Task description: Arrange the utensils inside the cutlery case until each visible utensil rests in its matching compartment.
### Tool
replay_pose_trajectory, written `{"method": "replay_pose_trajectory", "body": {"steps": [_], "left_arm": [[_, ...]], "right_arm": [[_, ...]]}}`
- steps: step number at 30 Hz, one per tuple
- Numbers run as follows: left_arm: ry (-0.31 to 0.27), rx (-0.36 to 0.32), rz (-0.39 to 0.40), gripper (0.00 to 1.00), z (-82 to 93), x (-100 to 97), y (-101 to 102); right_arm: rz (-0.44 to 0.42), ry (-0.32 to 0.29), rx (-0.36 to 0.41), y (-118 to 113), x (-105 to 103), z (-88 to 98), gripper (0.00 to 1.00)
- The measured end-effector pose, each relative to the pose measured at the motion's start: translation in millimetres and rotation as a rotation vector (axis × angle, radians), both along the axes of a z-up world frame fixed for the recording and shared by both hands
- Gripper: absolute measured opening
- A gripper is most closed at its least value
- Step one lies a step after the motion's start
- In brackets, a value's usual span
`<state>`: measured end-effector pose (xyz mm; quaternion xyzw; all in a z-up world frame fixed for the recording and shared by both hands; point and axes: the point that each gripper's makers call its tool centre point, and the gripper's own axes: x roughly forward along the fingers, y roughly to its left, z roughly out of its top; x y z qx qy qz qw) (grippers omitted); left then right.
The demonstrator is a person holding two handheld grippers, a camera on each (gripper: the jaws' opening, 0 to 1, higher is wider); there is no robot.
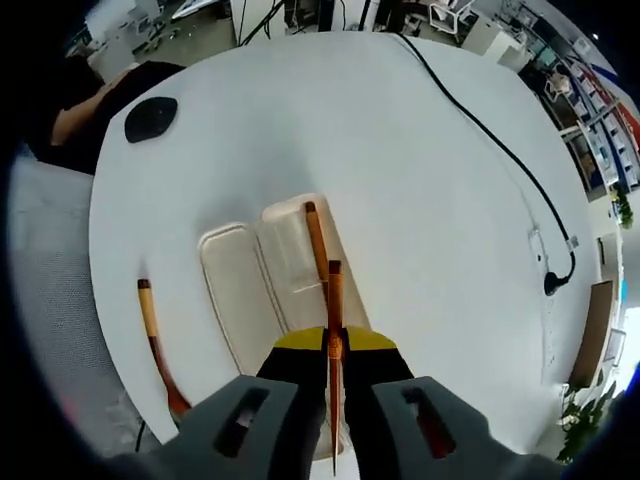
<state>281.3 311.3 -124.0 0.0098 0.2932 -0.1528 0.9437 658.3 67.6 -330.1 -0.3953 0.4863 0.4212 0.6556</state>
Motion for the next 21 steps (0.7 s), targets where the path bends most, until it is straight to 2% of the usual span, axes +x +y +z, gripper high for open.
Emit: {"method": "replay_pose_trajectory", "body": {"steps": [11,21], "left_arm": [[0.003,-0.005,0.012,0.68,-3.2,-0.7,0.1],[0.009,-0.006,0.035,0.68,-4.8,-2.9,-0.1]], "right_arm": [[0.032,0.006,-0.005,3.8,-3.5,-2.4,0.02],[0.108,0.016,-0.028,14.4,-9.2,-10.9,0.02]]}}
